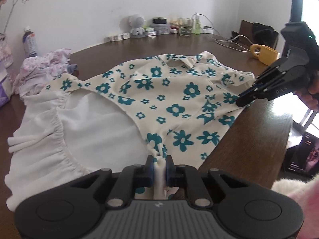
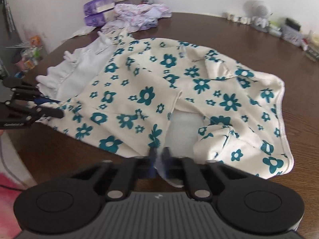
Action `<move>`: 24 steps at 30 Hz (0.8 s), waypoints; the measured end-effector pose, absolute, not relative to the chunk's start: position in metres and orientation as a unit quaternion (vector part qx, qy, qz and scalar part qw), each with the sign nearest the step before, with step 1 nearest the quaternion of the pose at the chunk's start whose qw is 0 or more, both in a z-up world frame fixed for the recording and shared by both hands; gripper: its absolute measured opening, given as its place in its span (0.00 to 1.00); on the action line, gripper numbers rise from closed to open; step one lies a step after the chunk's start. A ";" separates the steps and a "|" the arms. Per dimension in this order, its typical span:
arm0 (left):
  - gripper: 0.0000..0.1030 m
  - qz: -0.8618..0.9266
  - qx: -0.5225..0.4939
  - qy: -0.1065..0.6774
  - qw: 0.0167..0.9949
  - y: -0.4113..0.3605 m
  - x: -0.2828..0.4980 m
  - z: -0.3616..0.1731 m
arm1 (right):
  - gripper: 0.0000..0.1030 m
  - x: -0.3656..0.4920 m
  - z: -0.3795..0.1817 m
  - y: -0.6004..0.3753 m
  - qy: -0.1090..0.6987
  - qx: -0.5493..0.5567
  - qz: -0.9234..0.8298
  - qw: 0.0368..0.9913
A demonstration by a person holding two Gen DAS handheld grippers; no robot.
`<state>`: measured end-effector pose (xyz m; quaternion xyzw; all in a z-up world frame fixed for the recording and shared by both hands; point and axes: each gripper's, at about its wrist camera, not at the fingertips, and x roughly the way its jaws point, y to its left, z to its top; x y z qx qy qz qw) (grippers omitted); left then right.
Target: Fold clothes
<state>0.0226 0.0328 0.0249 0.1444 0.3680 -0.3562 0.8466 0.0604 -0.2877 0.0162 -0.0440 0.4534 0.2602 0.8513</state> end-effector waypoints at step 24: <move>0.14 -0.434 0.197 0.447 0.757 0.043 0.030 0.035 | 0.08 0.061 0.007 -0.328 0.534 0.055 0.322 0.780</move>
